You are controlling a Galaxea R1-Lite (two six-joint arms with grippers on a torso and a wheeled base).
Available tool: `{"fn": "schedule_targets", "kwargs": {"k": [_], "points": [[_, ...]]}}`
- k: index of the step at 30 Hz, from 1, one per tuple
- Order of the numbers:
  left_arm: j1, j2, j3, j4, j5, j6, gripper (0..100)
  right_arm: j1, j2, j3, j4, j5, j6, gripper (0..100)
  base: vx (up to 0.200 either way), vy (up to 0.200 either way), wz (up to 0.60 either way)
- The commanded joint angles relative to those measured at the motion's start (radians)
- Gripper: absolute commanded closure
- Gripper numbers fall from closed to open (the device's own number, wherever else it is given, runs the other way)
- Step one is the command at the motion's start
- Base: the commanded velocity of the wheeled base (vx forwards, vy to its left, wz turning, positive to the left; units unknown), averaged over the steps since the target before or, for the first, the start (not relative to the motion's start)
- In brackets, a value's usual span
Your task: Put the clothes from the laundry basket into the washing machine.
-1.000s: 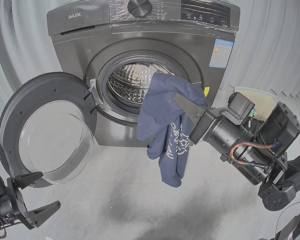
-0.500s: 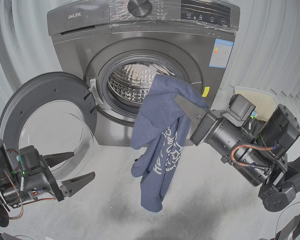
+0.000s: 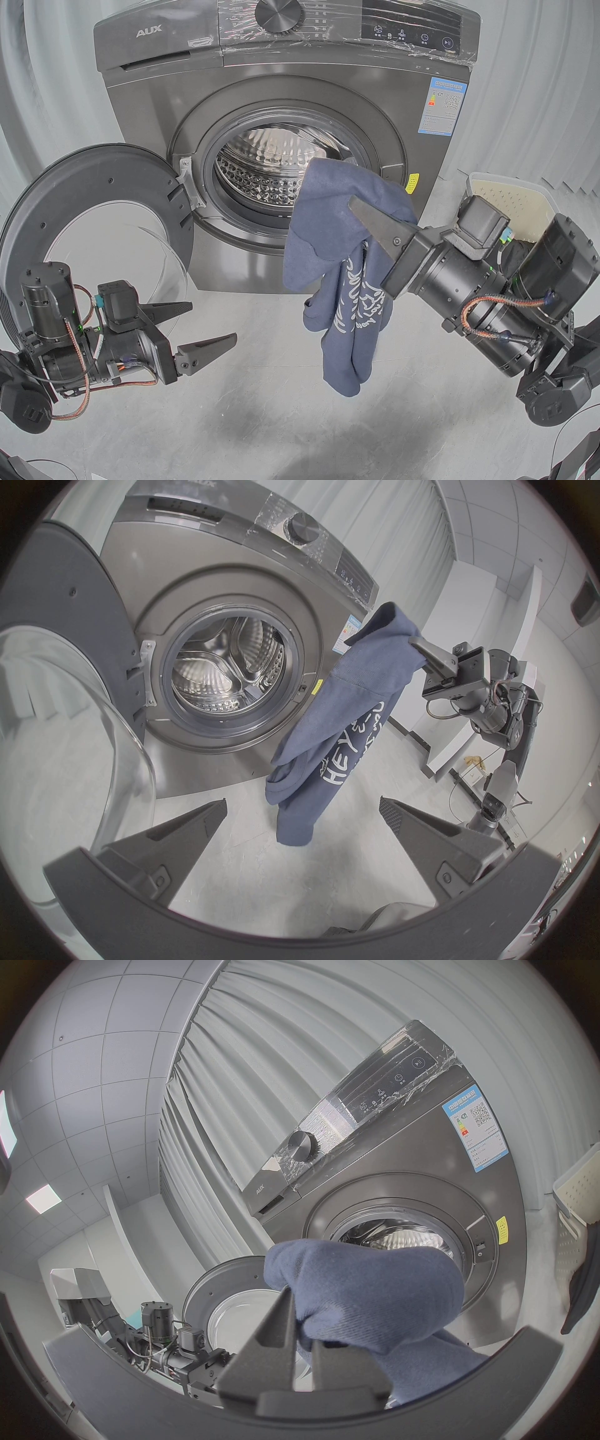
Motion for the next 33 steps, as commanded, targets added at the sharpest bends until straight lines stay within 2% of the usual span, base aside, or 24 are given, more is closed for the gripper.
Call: {"fn": "schedule_targets", "kwargs": {"k": [1, 19, 27, 33], "points": [[-0.008, 0.055, -0.017, -0.004, 0.001, -0.002, 0, 0.003, 0.000, 0.000, 0.000, 0.000, -0.001, 100, 0.000, 0.000, 0.00], [-0.017, 0.278, -0.143, -0.077, 0.022, -0.008, 0, 0.012, 0.002, -0.003, 0.001, 0.002, -0.009, 100, 0.000, 0.000, 0.00], [-0.068, 0.339, -0.171, -0.080, 0.022, -0.008, 0, 0.021, 0.007, -0.005, 0.001, 0.002, -0.009, 100, 0.000, 0.000, 0.00], [-0.073, 0.414, -0.209, -0.122, 0.033, -0.008, 0, 0.026, 0.007, -0.002, 0.001, 0.002, -0.009, 100, 0.000, 0.000, 0.00]]}}
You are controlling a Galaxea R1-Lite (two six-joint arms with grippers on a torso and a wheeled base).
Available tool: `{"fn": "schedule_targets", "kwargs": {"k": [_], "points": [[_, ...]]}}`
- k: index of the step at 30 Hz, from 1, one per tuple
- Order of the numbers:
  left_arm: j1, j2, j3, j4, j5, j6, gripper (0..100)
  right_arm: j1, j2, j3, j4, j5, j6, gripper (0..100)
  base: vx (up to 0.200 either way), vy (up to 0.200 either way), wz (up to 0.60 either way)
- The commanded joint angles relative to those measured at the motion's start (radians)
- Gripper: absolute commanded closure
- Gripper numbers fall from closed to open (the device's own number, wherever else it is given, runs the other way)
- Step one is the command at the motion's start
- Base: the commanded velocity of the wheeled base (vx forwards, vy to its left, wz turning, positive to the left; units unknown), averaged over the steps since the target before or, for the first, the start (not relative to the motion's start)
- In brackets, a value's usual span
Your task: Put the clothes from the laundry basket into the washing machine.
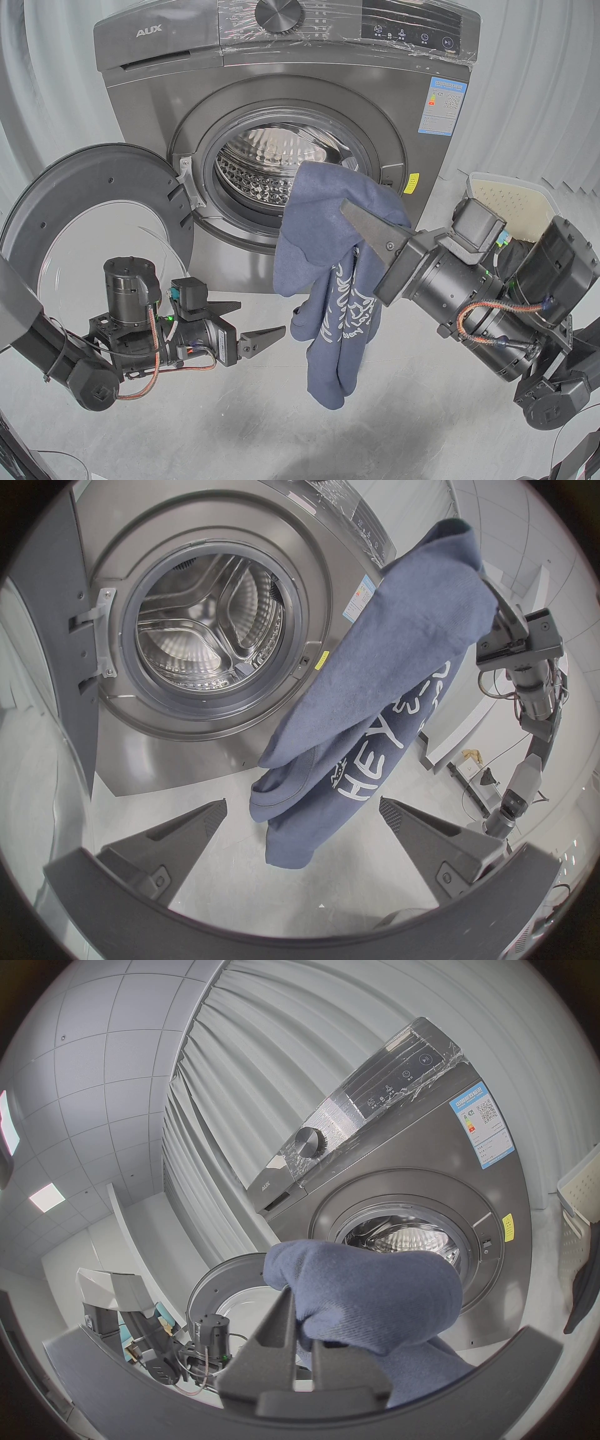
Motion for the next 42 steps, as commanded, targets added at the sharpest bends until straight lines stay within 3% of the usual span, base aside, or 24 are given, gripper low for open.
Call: {"fn": "schedule_targets", "kwargs": {"k": [1, 15, 19, 42], "points": [[-0.005, 0.077, -0.035, -0.031, 0.011, 0.000, 0, 0.006, 0.002, 0.005, 0.000, 0.000, 0.001, 100, 0.000, 0.000, 0.00], [-0.005, 0.206, -0.182, -0.117, 0.061, -0.016, 0, 0.012, 0.002, 0.006, 0.000, -0.001, 0.000, 100, 0.000, 0.000, 0.00], [-0.007, 0.224, -0.216, -0.127, 0.101, -0.014, 0, 0.018, 0.002, 0.008, 0.000, -0.001, 0.000, 100, 0.000, 0.000, 0.00], [-0.045, 0.281, -0.245, -0.183, 0.104, -0.016, 0, 0.024, 0.010, 0.008, -0.002, -0.001, 0.000, 100, 0.000, 0.000, 0.00]]}}
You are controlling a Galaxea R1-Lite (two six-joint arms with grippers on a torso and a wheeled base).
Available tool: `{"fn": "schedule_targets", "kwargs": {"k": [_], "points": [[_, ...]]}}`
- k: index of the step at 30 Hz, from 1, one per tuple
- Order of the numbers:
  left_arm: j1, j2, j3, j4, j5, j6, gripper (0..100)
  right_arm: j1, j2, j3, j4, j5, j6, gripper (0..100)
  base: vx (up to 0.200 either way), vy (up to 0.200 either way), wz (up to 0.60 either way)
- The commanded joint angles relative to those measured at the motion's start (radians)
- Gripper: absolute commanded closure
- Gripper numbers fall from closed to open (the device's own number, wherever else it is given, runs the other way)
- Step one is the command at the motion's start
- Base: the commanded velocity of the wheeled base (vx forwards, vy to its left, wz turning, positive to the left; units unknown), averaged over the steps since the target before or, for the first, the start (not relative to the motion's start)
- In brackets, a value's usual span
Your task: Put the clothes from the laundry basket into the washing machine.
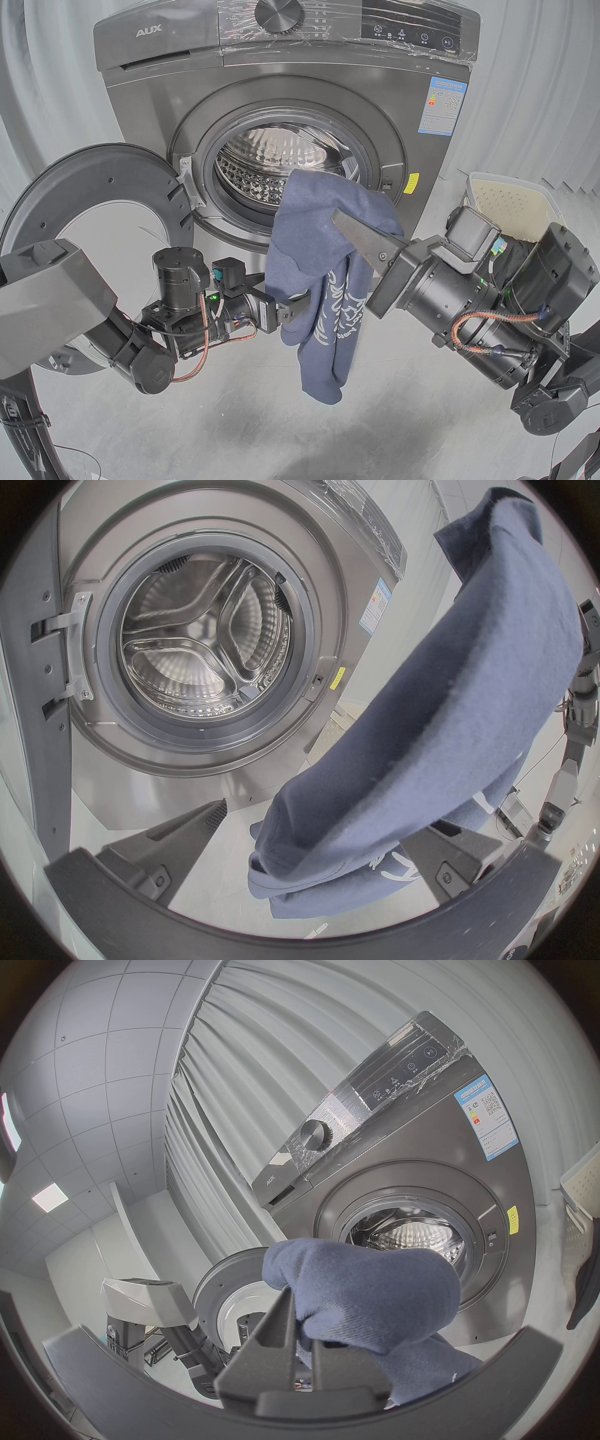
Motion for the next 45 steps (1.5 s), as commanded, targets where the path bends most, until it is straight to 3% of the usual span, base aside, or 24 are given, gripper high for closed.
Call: {"fn": "schedule_targets", "kwargs": {"k": [1, 6, 7, 17, 28, 45], "points": [[-0.003, 0.036, -0.020, -0.016, 0.003, -0.003, 0, 0.001, 0.003, 0.000, 0.000, 0.000, 0.000, 100, 0.000, 0.000, 0.00], [0.000, 0.056, -0.034, -0.042, 0.028, -0.003, 0, 0.001, 0.003, 0.000, -0.002, 0.000, 0.000, 100, 0.000, 0.000, 0.00], [0.003, 0.070, -0.043, -0.055, 0.040, -0.003, 100, 0.001, 0.003, 0.000, -0.002, 0.000, 0.000, 100, 0.000, 0.000, 0.00], [-0.001, 0.073, -0.037, -0.136, 0.065, -0.003, 100, 0.001, 0.000, 0.020, -0.002, 0.000, -0.001, 100, 0.000, 0.000, 0.00], [-0.047, -0.110, 0.213, -0.262, 0.063, -0.001, 100, -0.004, 0.000, 0.034, -0.002, 0.003, -0.001, 100, 0.000, 0.000, 0.00], [-0.066, -0.294, 0.291, -0.263, 0.063, -0.006, 100, -0.007, 0.000, 0.066, 0.000, 0.003, -0.003, 100, 0.000, 0.000, 0.00]]}}
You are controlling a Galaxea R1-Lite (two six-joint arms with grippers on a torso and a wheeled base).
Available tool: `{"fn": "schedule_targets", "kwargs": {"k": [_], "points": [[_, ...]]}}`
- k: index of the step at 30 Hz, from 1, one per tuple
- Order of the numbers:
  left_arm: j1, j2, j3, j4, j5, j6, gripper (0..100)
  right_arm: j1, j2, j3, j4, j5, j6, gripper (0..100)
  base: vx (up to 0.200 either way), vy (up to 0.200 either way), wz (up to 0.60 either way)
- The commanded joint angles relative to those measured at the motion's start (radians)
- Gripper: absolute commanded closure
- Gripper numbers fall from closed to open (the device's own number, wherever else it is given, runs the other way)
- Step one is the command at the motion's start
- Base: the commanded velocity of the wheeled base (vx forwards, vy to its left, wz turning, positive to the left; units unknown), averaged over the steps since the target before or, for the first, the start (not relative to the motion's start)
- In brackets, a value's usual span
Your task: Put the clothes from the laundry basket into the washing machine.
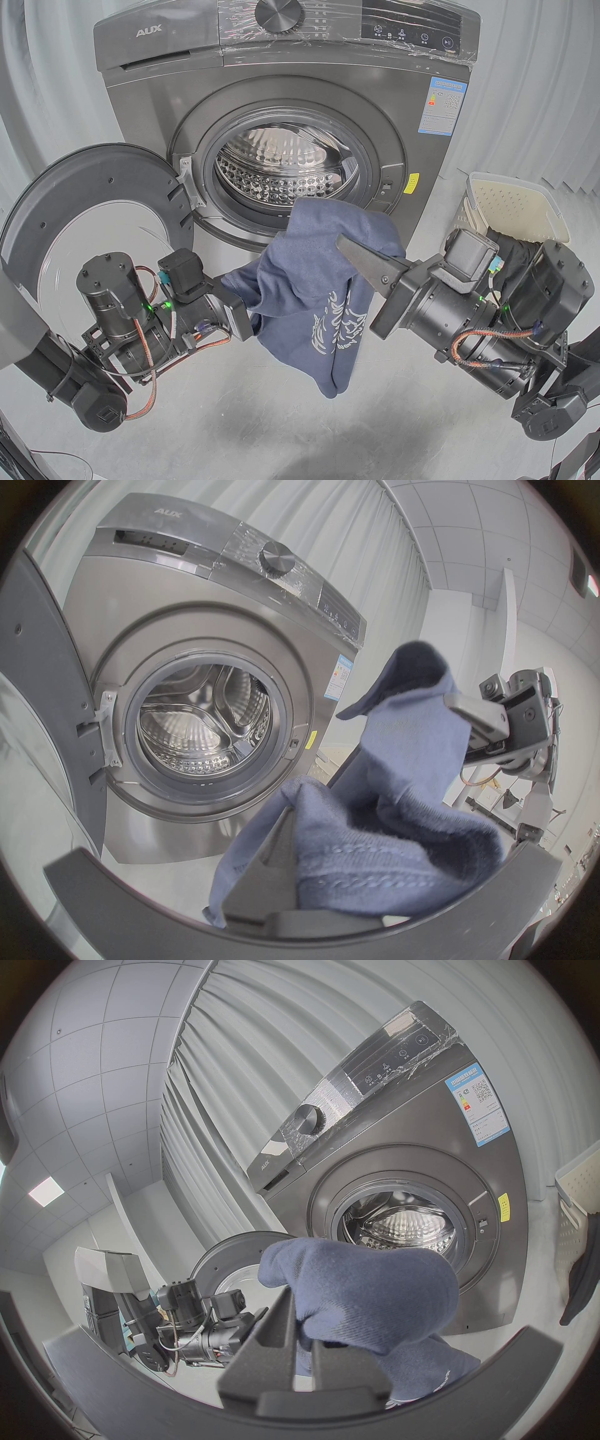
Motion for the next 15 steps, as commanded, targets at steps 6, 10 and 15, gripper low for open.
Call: {"fn": "schedule_targets", "kwargs": {"k": [6, 10, 15], "points": [[-0.001, -0.056, 0.008, 0.002, 0.003, -0.005, 100, -0.010, 0.001, 0.000, 0.000, 0.000, -0.012, 100, 0.000, 0.000, 0.00], [-0.001, -0.068, 0.003, 0.008, 0.006, -0.005, 100, -0.021, 0.001, -0.006, 0.000, -0.001, -0.018, 100, 0.000, 0.000, 0.00], [-0.003, -0.073, 0.008, -0.007, 0.012, -0.005, 100, -0.041, 0.001, -0.005, 0.000, 0.000, -0.024, 100, 0.000, 0.000, 0.00]]}}
